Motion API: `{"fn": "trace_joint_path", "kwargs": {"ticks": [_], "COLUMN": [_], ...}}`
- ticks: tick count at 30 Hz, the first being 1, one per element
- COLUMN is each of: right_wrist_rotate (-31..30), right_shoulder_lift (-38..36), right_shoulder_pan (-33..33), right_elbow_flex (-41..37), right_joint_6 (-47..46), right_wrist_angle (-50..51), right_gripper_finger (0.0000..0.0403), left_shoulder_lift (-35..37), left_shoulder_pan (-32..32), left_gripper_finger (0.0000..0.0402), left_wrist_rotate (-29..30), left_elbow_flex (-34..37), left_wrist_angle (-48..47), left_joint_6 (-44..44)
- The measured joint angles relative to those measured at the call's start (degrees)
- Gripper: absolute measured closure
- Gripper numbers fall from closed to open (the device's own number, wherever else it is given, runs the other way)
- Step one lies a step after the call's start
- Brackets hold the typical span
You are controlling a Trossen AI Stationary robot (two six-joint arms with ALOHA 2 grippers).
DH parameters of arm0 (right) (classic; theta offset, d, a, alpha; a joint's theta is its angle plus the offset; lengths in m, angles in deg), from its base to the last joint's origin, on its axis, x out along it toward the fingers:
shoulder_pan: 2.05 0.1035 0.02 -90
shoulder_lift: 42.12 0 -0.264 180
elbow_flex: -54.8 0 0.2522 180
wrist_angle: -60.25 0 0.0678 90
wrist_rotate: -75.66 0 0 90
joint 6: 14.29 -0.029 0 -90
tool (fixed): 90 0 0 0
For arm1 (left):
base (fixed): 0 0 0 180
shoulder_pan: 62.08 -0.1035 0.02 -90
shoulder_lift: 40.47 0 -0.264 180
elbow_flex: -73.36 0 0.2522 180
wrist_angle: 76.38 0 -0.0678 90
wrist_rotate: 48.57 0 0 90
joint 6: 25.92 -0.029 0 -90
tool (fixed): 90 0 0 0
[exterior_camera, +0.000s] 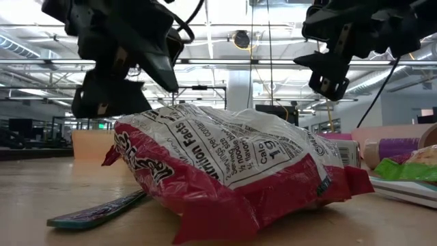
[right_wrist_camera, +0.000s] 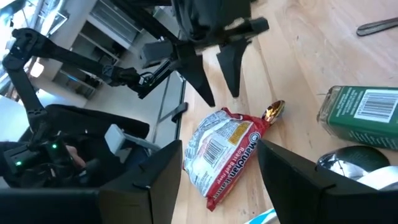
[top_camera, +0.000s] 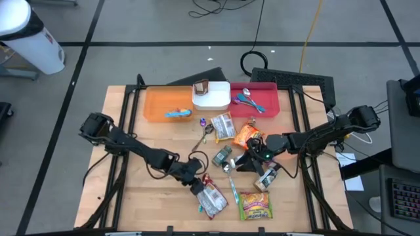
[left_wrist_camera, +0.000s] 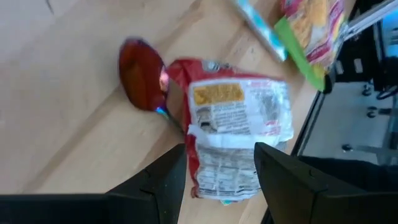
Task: Pick & Place Food Item
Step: Put the red noodle pack into the orange bin
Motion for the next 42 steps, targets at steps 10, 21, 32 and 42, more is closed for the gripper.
{"fn": "trace_joint_path", "kwargs": {"ticks": [10,21,32,42], "right_wrist_rotate": [-0.2,0.0,0.0,0.0], "right_shoulder_lift": [0.0,0.0,0.0,0.0], "right_shoulder_pan": [0.0,0.0,0.0,0.0], "right_elbow_flex": [0.0,0.0,0.0,0.0], "right_joint_6": [0.7,0.7,0.5,0.5], "right_wrist_angle": [0.4,0.9,0.9,0.9], "right_gripper_finger": [0.0202,0.0202,0.0202,0.0202], "left_shoulder_lift": [-8.3,-10.6,-10.4,-9.8], "left_shoulder_pan": [0.0,-0.2,-0.3,-1.2], "left_gripper_finger": [0.0206,0.0206,0.0286,0.0344], "left_wrist_rotate": [-6.8,-7.3,-6.8,-10.1], "left_elbow_flex": [-1.0,-2.4,-2.4,-2.4], "left_wrist_angle": [10.3,10.0,9.0,13.7], "left_joint_6": [3.2,2.6,2.6,2.3]}}
